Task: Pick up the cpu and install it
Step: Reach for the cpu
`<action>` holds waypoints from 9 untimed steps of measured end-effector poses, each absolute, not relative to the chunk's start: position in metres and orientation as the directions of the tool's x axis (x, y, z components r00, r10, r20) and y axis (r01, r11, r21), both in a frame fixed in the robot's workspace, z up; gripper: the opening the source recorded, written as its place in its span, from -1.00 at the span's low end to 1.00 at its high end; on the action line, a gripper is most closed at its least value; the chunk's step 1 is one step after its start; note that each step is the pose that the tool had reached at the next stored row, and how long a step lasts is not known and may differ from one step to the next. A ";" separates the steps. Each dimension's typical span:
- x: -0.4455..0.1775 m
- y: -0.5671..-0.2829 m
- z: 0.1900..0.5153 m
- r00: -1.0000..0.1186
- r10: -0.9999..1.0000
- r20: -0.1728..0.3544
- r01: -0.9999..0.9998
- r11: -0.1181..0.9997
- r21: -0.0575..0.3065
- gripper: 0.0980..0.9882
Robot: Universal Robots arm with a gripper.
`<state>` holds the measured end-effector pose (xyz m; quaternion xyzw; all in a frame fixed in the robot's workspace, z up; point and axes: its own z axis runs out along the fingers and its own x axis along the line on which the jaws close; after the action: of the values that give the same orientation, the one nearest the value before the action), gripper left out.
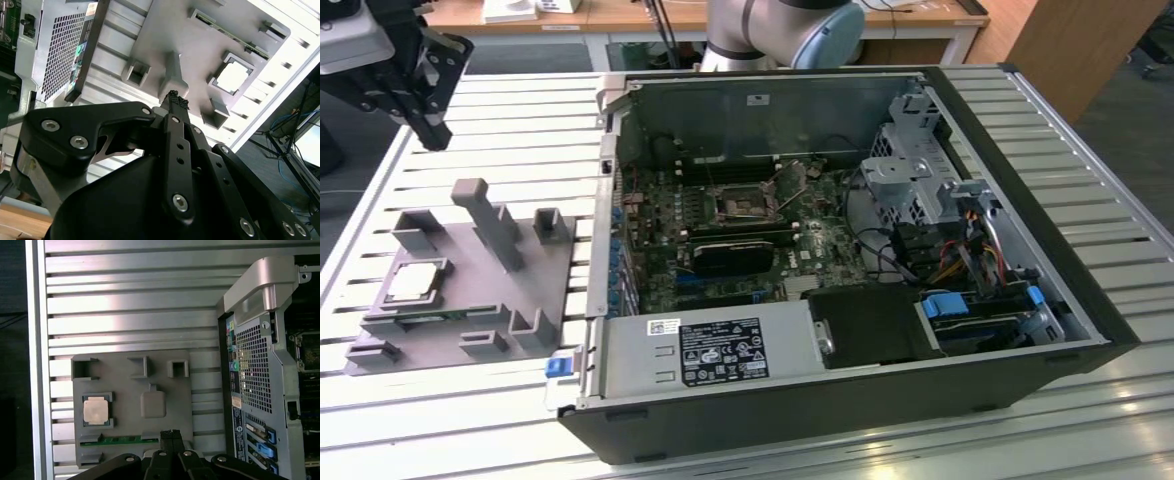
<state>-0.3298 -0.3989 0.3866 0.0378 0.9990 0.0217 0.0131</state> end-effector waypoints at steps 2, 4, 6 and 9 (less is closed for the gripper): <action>-0.331 -0.399 0.386 -0.997 0.076 -0.025 0.075 0.996 0.044 -0.98; -0.331 -0.399 0.386 -0.997 0.076 -0.024 0.075 0.996 0.044 -0.98; -0.332 -0.399 0.386 -0.997 0.076 -0.025 0.075 0.996 0.044 -0.98; -0.333 -0.399 0.386 -0.997 0.076 -0.024 0.075 0.996 0.044 -0.98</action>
<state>-0.3335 -0.3990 0.3862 0.0379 0.9990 0.0217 0.0131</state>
